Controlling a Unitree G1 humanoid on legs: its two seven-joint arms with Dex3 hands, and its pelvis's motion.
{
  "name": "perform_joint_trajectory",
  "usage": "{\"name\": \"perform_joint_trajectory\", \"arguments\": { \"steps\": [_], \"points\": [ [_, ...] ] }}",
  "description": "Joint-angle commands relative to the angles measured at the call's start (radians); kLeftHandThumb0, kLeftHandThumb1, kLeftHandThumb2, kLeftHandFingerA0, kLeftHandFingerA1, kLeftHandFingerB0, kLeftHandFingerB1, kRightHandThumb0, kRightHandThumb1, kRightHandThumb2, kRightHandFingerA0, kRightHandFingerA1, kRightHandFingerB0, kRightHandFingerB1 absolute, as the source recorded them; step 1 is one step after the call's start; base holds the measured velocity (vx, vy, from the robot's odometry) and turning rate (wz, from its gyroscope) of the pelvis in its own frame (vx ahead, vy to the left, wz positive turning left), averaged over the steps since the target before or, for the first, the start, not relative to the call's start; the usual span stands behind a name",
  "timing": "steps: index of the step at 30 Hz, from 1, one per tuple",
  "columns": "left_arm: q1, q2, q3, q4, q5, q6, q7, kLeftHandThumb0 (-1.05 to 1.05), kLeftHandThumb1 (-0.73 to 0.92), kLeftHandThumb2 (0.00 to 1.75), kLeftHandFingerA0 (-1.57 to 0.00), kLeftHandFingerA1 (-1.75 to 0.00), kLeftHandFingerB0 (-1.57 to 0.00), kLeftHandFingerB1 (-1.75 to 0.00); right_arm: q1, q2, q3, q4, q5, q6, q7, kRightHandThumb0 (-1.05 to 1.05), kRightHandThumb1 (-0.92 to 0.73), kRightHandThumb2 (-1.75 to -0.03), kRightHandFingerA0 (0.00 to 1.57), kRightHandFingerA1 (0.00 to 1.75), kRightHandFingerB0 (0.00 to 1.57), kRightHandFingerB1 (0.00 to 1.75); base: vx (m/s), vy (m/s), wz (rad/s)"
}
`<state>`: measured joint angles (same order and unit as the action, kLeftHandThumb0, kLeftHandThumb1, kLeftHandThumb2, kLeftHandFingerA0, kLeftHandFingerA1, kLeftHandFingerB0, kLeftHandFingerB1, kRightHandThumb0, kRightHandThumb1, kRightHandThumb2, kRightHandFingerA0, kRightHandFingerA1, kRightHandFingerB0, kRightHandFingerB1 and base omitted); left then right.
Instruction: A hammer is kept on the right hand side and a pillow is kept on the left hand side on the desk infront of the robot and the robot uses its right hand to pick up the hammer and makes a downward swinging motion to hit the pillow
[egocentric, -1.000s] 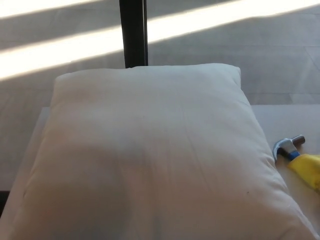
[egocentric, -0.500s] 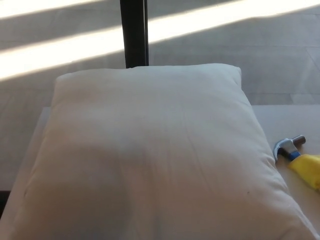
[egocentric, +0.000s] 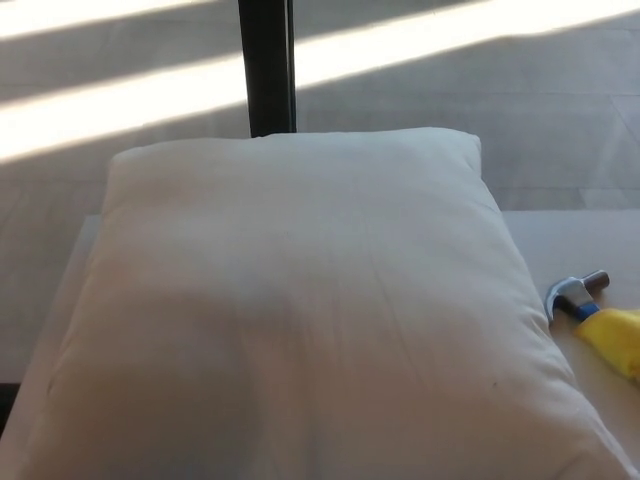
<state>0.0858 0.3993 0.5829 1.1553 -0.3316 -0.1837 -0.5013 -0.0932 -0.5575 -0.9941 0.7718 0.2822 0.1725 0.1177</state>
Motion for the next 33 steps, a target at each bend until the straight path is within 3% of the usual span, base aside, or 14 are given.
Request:
{"name": "perform_joint_trajectory", "arguments": {
  "steps": [1, 2, 5, 15, 16, 18, 20, 33],
  "points": [
    [-0.007, 0.037, 0.017, 0.022, -0.019, 0.026, 0.067, -0.55, 0.69, 0.61, -0.70, -0.58, -0.57, -0.50, 0.013, 0.089, -0.224, 0.177, 0.232, -0.097, -0.154, -0.82, -0.64, -1.07, 0.43, 0.64, 0.47, 0.53, 0.00, 0.000, 0.00],
    [-0.009, 0.038, 0.014, 0.024, -0.015, 0.023, 0.071, -0.55, 0.70, 0.61, -0.69, -0.58, -0.57, -0.50, 0.014, 0.093, -0.218, 0.179, 0.221, -0.096, -0.145, -0.82, -0.79, -0.64, 0.43, 0.64, 0.50, 0.39, 0.00, 0.000, 0.00],
    [-0.002, 0.045, 0.004, 0.039, 0.000, 0.006, 0.083, -0.57, 0.71, 0.61, -0.69, -0.58, -0.58, -0.50, 0.029, 0.144, -0.201, 0.137, 0.217, -0.063, -0.090, -0.77, -0.82, -0.65, 0.35, 0.49, 0.38, 0.35, 0.00, 0.000, 0.00],
    [0.003, 0.049, 0.014, 0.050, -0.013, 0.013, 0.087, -0.56, 0.71, 0.62, -0.68, -0.56, -0.53, -0.48, 0.048, 0.195, -0.143, 0.073, 0.254, -0.016, -0.059, -0.80, -0.79, -0.65, 0.33, 0.47, 0.36, 0.33, 0.00, 0.000, 0.00],
    [0.004, 0.051, 0.004, 0.051, -0.002, 0.002, 0.090, -0.56, 0.72, 0.62, -0.67, -0.56, -0.53, -0.49, 0.038, 0.196, -0.138, 0.080, 0.252, -0.018, -0.095, -0.77, -0.77, -0.64, 0.39, 0.49, 0.43, 0.36, 0.00, 0.000, 0.00],
    [0.006, 0.050, -0.004, 0.048, 0.006, -0.008, 0.100, -0.57, 0.72, 0.62, -0.68, -0.57, -0.54, -0.50, 0.037, 0.201, -0.127, 0.079, 0.257, -0.023, -0.110, -0.81, -0.67, -0.72, 0.41, 0.54, 0.40, 0.40, 0.00, 0.000, 0.00],
    [-0.003, 0.053, -0.006, 0.049, 0.002, -0.004, 0.091, -0.58, 0.71, 0.61, -0.68, -0.58, -0.54, -0.50, 0.031, 0.206, -0.118, 0.063, 0.267, -0.013, -0.139, -0.75, -0.75, -0.63, 0.46, 0.52, 0.47, 0.38, 0.00, 0.000, 0.00],
    [-0.027, 0.067, -0.028, 0.041, 0.013, -0.001, 0.107, -0.56, 0.71, 0.61, -0.67, -0.54, -0.53, -0.48, 0.049, 0.220, -0.081, 0.051, 0.326, -0.011, -0.157, -0.72, -0.74, -0.62, 0.45, 0.54, 0.42, 0.37, 0.00, 0.000, 0.00]
  ]
}}
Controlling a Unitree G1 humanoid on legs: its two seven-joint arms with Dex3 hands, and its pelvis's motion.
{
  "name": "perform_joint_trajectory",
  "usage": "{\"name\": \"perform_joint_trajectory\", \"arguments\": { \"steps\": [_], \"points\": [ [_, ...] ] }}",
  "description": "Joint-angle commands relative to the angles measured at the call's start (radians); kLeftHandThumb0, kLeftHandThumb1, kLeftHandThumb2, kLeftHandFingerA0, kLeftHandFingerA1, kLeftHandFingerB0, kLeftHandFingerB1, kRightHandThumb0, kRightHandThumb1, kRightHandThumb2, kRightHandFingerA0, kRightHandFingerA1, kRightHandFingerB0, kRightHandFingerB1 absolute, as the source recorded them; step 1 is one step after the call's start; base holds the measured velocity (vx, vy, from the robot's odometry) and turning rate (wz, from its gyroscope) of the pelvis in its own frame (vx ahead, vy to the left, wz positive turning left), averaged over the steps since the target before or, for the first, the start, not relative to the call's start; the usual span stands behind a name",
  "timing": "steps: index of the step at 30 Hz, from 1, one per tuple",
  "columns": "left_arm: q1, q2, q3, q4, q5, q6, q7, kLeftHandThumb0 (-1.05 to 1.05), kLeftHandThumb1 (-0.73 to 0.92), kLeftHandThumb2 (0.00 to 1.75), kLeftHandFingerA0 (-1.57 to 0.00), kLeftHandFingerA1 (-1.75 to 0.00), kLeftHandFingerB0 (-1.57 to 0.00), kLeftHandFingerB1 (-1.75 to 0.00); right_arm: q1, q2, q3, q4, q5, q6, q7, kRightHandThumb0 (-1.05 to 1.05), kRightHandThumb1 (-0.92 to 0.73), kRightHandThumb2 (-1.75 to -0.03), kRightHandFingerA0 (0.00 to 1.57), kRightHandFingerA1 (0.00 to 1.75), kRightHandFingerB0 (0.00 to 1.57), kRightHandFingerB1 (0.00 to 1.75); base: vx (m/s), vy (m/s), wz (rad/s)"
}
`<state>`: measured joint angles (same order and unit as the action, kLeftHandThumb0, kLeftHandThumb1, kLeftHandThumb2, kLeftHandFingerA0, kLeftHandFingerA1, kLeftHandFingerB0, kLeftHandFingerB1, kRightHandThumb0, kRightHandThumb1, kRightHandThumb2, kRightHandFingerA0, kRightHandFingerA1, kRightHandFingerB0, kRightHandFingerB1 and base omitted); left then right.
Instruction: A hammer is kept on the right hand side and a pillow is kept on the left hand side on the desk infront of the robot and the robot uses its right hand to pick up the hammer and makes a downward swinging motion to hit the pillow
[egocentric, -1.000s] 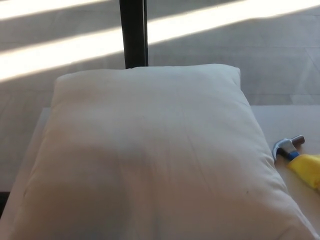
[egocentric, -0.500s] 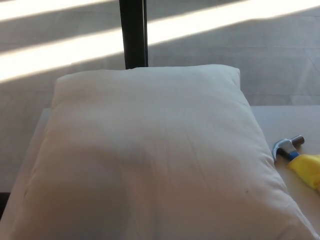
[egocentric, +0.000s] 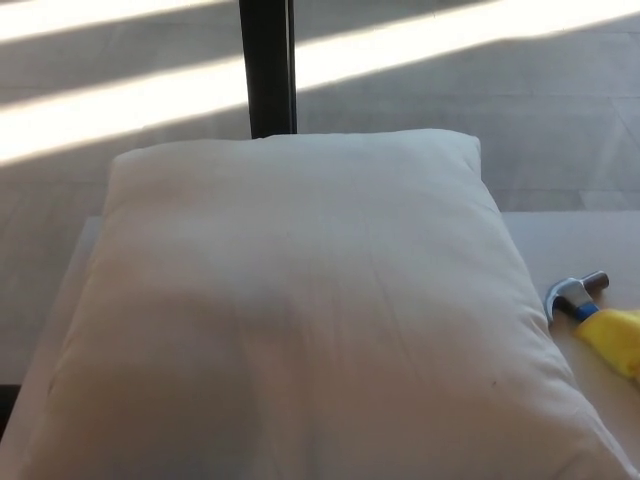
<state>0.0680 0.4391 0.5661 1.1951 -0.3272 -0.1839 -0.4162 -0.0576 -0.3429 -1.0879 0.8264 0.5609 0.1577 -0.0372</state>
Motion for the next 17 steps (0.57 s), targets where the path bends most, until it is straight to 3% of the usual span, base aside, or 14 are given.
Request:
{"name": "perform_joint_trajectory", "arguments": {
  "steps": [1, 2, 3, 4, 5, 6, 8, 9, 10, 11, 17],
  "points": [
    [-0.010, 0.028, -0.016, 0.002, 0.012, -0.002, 0.024, -0.56, 0.72, 0.61, -0.66, -0.55, -0.54, -0.48, 0.023, 0.002, 0.031, -0.007, 0.042, 0.013, 0.020, -0.72, -0.74, -0.62, 0.45, 0.53, 0.42, 0.36, 0.00, 0.000, 0.00],
    [-0.010, 0.028, -0.013, 0.005, 0.008, -0.005, 0.021, -0.55, 0.72, 0.62, -0.67, -0.57, -0.54, -0.49, 0.046, -0.006, 0.068, -0.016, 0.027, 0.032, 0.073, -0.55, -0.65, -0.59, 0.46, 0.53, 0.39, 0.39, 0.00, 0.000, 0.00],
    [-0.010, 0.027, -0.012, 0.006, 0.005, -0.008, 0.021, -0.55, 0.71, 0.62, -0.69, -0.57, -0.54, -0.49, 0.061, -0.014, 0.098, -0.016, 0.010, 0.031, 0.107, -0.50, -0.48, -0.80, 0.41, 0.60, 0.35, 0.50, 0.00, 0.000, 0.00],
    [-0.010, 0.026, -0.012, 0.005, 0.005, -0.010, 0.022, -0.55, 0.71, 0.62, -0.69, -0.57, -0.54, -0.49, 0.072, -0.020, 0.127, -0.012, -0.005, 0.020, 0.127, -0.50, -0.48, -0.80, 0.41, 0.60, 0.35, 0.50, 0.00, 0.000, 0.00],
    [-0.009, 0.027, -0.019, 0.008, 0.015, -0.019, 0.029, -0.56, 0.72, 0.62, -0.69, -0.55, -0.54, -0.49, 0.076, -0.033, 0.159, 0.023, -0.026, -0.014, 0.143, -0.40, -0.56, -0.56, 0.50, 0.54, 0.46, 0.42, 0.00, 0.000, 0.00],
    [-0.013, 0.030, -0.021, 0.016, 0.018, -0.019, 0.027, -0.57, 0.71, 0.62, -0.70, -0.56, -0.55, -0.49, 0.078, -0.037, 0.172, 0.028, -0.031, -0.018, 0.128, -0.40, -0.49, -0.54, 0.57, 0.57, 0.53, 0.44, 0.00, 0.000, 0.00],
    [-0.015, 0.033, -0.024, 0.020, 0.019, -0.020, 0.025, -0.59, 0.71, 0.62, -0.70, -0.56, -0.55, -0.49, 0.081, -0.040, 0.194, 0.031, -0.026, -0.021, 0.114, -0.39, -0.49, -0.55, 0.59, 0.58, 0.56, 0.45, 0.00, 0.000, 0.00],
    [-0.017, 0.033, -0.025, 0.020, 0.018, -0.014, 0.031, -0.59, 0.71, 0.61, -0.71, -0.55, -0.57, -0.48, 0.077, -0.038, 0.196, 0.031, -0.019, -0.019, 0.104, -0.47, -0.40, -0.75, 0.55, 0.65, 0.48, 0.55, 0.00, 0.000, 0.00],
    [-0.013, 0.032, -0.023, 0.017, 0.014, -0.014, 0.028, -0.57, 0.72, 0.62, -0.70, -0.55, -0.55, -0.48, 0.085, -0.028, 0.192, 0.016, -0.005, -0.012, 0.095, -0.50, -0.40, -0.78, 0.55, 0.67, 0.46, 0.56, 0.00, 0.000, 0.00],
    [-0.007, 0.031, -0.018, 0.008, 0.004, -0.013, 0.012, -0.57, 0.71, 0.61, -0.67, -0.57, -0.56, -0.51, 0.089, -0.023, 0.196, 0.001, -0.007, 0.006, 0.061, -0.57, -0.45, -0.81, 0.54, 0.65, 0.33, 0.51, 0.00, 0.000, 0.00],
    [-0.006, 0.025, -0.031, 0.007, 0.016, -0.018, 0.034, -0.56, 0.71, 0.62, -0.69, -0.54, -0.58, -0.49, 0.104, -0.027, 0.203, -0.021, 0.007, 0.026, 0.040, -0.54, -0.47, -0.81, 0.52, 0.64, 0.33, 0.50, 0.00, 0.000, 0.00]
  ]
}}
